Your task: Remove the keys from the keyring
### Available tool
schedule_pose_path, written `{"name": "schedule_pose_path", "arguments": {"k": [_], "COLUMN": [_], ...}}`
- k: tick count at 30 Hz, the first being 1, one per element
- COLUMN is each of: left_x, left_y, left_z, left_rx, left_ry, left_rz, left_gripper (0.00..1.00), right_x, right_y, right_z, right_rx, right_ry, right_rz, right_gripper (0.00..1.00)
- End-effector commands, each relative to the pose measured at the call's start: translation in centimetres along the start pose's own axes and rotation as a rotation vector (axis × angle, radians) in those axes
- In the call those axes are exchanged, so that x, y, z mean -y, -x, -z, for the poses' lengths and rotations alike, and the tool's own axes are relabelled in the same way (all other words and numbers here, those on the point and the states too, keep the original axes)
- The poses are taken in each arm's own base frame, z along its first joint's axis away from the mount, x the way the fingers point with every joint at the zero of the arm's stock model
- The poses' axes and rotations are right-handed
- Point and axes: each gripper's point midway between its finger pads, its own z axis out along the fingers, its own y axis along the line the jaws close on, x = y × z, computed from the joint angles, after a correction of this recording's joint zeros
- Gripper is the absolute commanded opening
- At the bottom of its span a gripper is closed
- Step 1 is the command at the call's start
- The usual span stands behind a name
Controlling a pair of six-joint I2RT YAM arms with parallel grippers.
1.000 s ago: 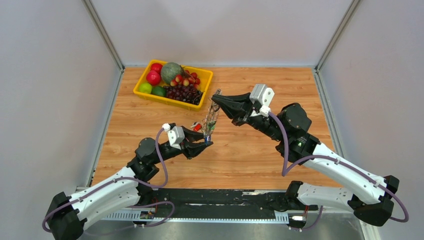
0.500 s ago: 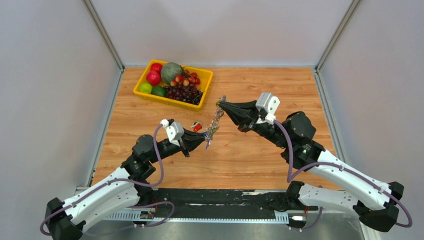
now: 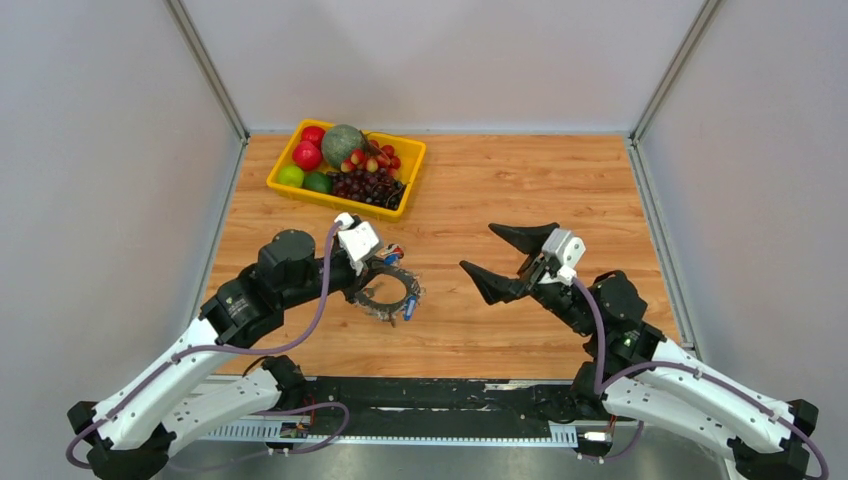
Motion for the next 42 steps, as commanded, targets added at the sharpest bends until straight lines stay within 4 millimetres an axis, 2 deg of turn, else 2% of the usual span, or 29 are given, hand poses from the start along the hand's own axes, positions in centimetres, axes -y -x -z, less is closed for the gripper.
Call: {"name": "schedule_pose_path", "arguments": {"k": [1,2,3,4,5,11,18,22,25,29,36,39,42], "left_x": [-0.8,-0.8,-0.5,-0.5,-0.2,-0.1,-0.5,0.4,1.6,2.1,3.1,3.6,4.1], "left_y": [0.3,1.2,0.7,1.3,1.0,1.3,2.1,2.7,2.7,3.1,3.4,3.7,3.9], "left_z": [1.6,1.8,1.7,1.7,1.8,1.6,1.6,1.4,1.4,1.8,2.0,2.4,2.5], "left_rx": [-0.112,-0.101,-0.132,-0.133,-0.152,-0.173,-0.154,-0.104,-0.060,0.013,0.135,0.182,0.207], "left_ry": [-0.005,-0.013,-0.049,-0.063,-0.084,-0.125,-0.113,-0.164,-0.219,-0.233,-0.258,-0.272,-0.294], "left_rz": [-0.168,-0.188,-0.219,-0.252,-0.260,-0.329,-0.391,-0.421,-0.460,-0.557,-0.679,-0.717,-0.724], "left_gripper": [0.00,0.00,0.00,0.00,0.00,0.00,0.00,0.00,0.00,0.00,0.00,0.00,0.00], "right_x": [-0.7,-1.5,-2.1,-2.7,-3.4,-6.6,-7.9,-8.8,-9.1,-8.8,-9.0,-9.4,-10.3], "right_y": [-2.2,-2.6,-3.0,-3.3,-3.8,-5.0,-5.7,-5.5,-5.5,-5.7,-6.0,-6.0,-5.9], "right_z": [0.3,0.2,0.0,-0.1,-0.3,-1.0,-2.2,-3.0,-3.3,-3.8,-4.0,-4.0,-3.9], "right_rx": [-0.045,-0.054,-0.066,-0.075,-0.087,-0.120,-0.117,-0.099,-0.091,-0.085,-0.077,-0.065,-0.055], "right_ry": [0.026,0.073,0.106,0.141,0.178,0.365,0.447,0.489,0.502,0.485,0.490,0.518,0.569], "right_rz": [-0.028,-0.025,-0.021,-0.018,-0.014,-0.002,0.008,-0.010,-0.017,-0.015,-0.018,-0.017,-0.017], "right_gripper": [0.76,0.71,0.68,0.66,0.64,0.55,0.40,0.35,0.34,0.36,0.48,0.47,0.42]}}
